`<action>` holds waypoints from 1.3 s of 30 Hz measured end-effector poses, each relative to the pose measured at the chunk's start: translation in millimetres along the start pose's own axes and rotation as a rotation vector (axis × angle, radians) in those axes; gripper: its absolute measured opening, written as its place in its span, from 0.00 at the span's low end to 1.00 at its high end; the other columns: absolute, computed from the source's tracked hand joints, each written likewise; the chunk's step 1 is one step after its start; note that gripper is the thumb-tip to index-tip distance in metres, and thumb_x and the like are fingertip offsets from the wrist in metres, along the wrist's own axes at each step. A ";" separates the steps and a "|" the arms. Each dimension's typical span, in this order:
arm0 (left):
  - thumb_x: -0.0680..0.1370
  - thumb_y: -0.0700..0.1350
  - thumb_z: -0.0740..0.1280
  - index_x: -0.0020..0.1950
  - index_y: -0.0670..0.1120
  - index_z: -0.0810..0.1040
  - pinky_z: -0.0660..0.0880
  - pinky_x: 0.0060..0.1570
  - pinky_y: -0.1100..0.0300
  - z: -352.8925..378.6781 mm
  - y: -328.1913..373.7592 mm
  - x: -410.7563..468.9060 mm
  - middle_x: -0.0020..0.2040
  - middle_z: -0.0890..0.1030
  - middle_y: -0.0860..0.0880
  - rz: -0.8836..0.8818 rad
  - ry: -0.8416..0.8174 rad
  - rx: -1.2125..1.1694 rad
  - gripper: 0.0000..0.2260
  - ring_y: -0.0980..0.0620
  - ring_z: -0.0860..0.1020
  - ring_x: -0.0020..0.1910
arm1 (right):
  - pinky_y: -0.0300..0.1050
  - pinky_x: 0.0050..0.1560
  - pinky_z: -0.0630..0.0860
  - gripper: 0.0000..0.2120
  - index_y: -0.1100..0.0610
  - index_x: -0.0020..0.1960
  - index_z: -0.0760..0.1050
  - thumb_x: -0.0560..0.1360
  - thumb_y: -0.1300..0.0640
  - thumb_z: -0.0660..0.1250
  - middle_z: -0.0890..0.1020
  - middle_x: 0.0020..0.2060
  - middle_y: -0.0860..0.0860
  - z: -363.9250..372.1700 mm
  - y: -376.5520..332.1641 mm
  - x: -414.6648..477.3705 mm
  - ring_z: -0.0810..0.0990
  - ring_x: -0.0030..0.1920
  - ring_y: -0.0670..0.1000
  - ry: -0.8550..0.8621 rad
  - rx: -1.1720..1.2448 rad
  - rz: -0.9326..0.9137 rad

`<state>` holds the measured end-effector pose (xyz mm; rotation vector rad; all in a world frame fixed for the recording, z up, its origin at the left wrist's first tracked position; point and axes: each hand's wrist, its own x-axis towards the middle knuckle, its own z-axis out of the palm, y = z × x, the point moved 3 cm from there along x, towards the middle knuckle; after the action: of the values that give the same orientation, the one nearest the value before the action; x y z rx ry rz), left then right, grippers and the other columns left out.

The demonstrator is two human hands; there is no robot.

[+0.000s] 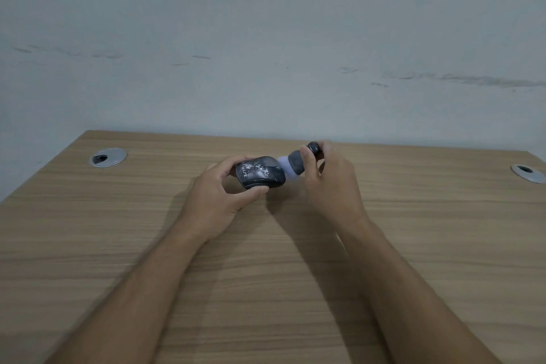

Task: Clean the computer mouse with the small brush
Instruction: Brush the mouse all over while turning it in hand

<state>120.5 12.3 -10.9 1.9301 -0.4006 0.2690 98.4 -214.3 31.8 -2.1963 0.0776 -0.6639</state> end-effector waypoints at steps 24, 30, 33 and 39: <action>0.74 0.48 0.85 0.68 0.51 0.87 0.85 0.60 0.54 -0.7 6.2 -1.8 0.57 0.92 0.54 -0.137 0.065 -0.106 0.23 0.53 0.90 0.55 | 0.38 0.40 0.64 0.08 0.50 0.51 0.81 0.83 0.48 0.67 0.80 0.36 0.41 9.7 -9.7 -13.2 0.77 0.37 0.48 0.089 -0.011 -0.012; 0.74 0.51 0.85 0.67 0.52 0.87 0.78 0.51 0.64 2.1 9.6 -1.2 0.55 0.92 0.55 -0.151 0.060 -0.076 0.23 0.62 0.86 0.44 | 0.28 0.38 0.67 0.05 0.47 0.51 0.77 0.84 0.48 0.67 0.80 0.38 0.39 -3.2 -20.3 -6.9 0.77 0.38 0.45 0.114 0.031 0.005; 0.74 0.50 0.85 0.67 0.52 0.88 0.80 0.51 0.62 0.8 12.7 -2.1 0.54 0.92 0.55 -0.149 0.078 -0.063 0.22 0.60 0.86 0.44 | 0.26 0.38 0.68 0.05 0.48 0.51 0.77 0.84 0.48 0.68 0.80 0.36 0.40 -2.2 -35.3 -7.1 0.77 0.36 0.39 0.106 0.055 -0.072; 0.74 0.50 0.85 0.67 0.54 0.87 0.82 0.62 0.53 -0.7 13.9 -3.8 0.57 0.91 0.55 -0.085 0.032 0.012 0.22 0.51 0.87 0.58 | 0.24 0.39 0.68 0.05 0.48 0.49 0.79 0.83 0.49 0.67 0.80 0.36 0.41 5.8 -12.8 -9.8 0.78 0.39 0.47 0.055 0.000 0.008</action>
<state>111.5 8.7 -0.2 1.9472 -0.2958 0.2475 90.7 -199.1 33.9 -2.1771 0.1148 -0.7196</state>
